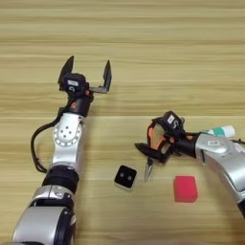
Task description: Move the objects on the table
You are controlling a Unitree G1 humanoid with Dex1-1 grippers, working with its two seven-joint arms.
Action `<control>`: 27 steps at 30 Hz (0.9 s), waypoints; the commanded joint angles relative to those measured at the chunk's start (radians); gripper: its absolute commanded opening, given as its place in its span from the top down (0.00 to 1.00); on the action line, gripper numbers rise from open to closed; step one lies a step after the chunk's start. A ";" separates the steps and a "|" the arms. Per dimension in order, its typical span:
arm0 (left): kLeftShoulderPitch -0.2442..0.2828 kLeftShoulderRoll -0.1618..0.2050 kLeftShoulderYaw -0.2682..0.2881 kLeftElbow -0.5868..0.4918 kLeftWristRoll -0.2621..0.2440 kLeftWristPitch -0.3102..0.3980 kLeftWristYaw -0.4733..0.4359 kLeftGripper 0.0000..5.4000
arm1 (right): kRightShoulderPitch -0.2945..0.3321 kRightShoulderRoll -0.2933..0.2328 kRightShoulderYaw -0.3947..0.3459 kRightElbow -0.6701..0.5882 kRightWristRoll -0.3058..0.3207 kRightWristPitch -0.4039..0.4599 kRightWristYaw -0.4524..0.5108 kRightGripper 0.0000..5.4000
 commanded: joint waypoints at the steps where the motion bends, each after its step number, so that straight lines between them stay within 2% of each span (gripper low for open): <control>1: -0.010 -0.005 -0.001 0.006 0.005 -0.010 0.009 0.00 | -0.021 0.027 -0.022 -0.014 -0.001 0.044 -0.042 0.00; 8: -0.015 -0.005 -0.006 0.019 0.022 -0.021 0.018 0.00 | -0.029 0.047 -0.027 -0.046 -0.001 0.100 -0.072 0.00; 15: -0.018 -0.007 -0.008 0.026 0.020 -0.028 0.021 0.00 | -0.047 0.043 -0.003 -0.040 -0.022 0.185 -0.083 0.00; 22: -0.018 -0.009 -0.009 0.024 0.019 -0.029 0.023 0.00 | -0.061 0.037 0.017 -0.019 -0.046 0.210 -0.087 0.15; 27: -0.018 -0.010 -0.012 0.024 0.020 -0.029 0.026 0.00 | -0.067 0.039 0.004 -0.026 -0.048 0.232 -0.093 0.26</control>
